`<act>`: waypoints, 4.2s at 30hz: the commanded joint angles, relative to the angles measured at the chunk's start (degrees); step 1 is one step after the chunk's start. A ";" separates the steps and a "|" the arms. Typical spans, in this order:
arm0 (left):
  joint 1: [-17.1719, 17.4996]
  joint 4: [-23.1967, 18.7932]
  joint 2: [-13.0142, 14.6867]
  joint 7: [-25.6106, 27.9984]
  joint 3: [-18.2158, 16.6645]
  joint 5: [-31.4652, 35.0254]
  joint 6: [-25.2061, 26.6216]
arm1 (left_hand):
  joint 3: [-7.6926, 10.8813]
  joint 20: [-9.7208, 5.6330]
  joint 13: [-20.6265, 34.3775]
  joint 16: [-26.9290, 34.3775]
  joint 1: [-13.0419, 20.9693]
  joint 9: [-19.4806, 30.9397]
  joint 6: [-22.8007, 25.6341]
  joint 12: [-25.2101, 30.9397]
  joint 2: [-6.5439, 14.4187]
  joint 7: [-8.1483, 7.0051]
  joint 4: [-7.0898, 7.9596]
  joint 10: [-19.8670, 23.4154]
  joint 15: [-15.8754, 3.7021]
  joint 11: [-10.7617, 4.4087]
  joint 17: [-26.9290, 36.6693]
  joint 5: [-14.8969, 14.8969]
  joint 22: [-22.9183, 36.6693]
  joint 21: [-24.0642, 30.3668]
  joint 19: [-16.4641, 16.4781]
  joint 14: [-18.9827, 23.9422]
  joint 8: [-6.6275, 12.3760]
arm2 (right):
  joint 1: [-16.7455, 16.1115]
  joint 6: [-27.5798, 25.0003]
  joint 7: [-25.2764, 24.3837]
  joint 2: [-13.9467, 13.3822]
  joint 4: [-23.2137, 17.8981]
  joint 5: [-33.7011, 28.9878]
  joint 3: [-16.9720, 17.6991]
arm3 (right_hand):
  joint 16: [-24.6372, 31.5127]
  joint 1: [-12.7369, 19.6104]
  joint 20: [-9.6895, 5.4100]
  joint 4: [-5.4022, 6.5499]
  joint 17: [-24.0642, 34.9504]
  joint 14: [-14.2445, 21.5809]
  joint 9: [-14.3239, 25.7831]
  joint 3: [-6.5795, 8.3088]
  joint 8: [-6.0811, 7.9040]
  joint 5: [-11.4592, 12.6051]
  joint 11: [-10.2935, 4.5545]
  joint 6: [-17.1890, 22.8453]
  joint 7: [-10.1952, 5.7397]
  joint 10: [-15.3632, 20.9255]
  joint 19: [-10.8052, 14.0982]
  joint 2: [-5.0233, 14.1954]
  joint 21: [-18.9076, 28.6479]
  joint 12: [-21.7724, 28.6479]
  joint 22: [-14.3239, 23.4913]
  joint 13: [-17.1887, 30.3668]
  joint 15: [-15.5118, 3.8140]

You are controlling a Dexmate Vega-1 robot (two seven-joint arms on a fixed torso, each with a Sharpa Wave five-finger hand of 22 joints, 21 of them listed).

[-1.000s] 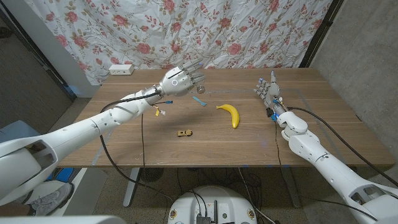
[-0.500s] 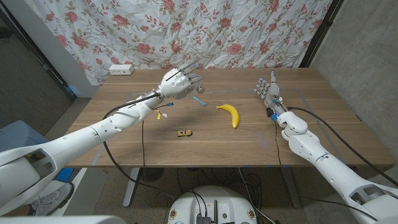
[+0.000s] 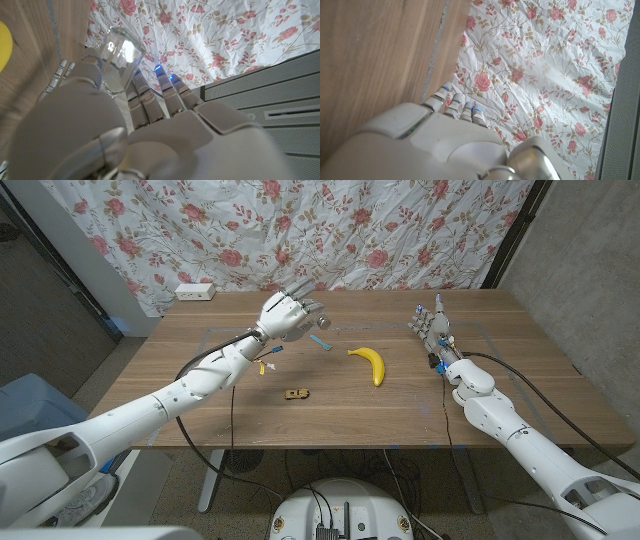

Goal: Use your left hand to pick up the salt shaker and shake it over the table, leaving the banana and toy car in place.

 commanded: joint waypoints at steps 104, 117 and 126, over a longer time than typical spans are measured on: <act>18.83 -9.29 -10.07 -22.65 -20.43 -68.41 3.29 | 1.02 3.51 -0.40 -0.74 -4.67 -1.04 -7.58 -2.54 1.85 3.38 -0.23 -13.25 -3.82 -0.33 -0.09 -0.08 0.35 -0.71 -6.87 -11.70 -4.80 | 0.01 0.03 0.02 0.00 0.04 0.00 0.00 | 0.23 -0.02 -0.06 0.32 0.29 -0.32 0.21 -0.08 0.22 0.40 -0.02 0.02 0.48 -0.33 0.31 5.84 0.36 0.42 0.30 0.20 -1.96; 19.20 -6.11 -9.85 -21.96 -20.23 -69.39 -0.65 | 1.09 3.59 -0.44 -0.70 -4.77 -1.10 -8.67 -2.55 2.01 3.01 -0.34 -14.46 -4.03 -0.49 -0.10 -0.07 0.34 -0.68 -7.58 -12.47 -4.82 | 0.02 0.03 0.02 0.01 0.05 0.00 0.00 | 0.22 -0.02 -0.08 0.32 0.29 -0.34 0.21 -0.08 0.21 0.40 -0.02 -0.01 0.50 -0.39 0.30 5.84 0.36 0.40 0.30 0.20 -1.91; 19.59 -4.25 -9.89 -21.74 -20.05 -69.84 -2.70 | 1.08 3.54 -0.46 -0.67 -4.93 -1.12 -9.27 -2.53 2.07 2.75 -0.33 -15.17 -4.17 -0.42 -0.10 -0.09 0.34 -0.71 -8.18 -12.91 -4.80 | 0.02 0.03 0.01 0.01 0.06 -0.01 -0.01 | 0.24 -0.02 -0.06 0.32 0.29 -0.32 0.21 -0.08 0.20 0.40 -0.08 -0.03 0.45 -0.25 0.30 5.84 0.36 0.45 0.30 0.20 -1.96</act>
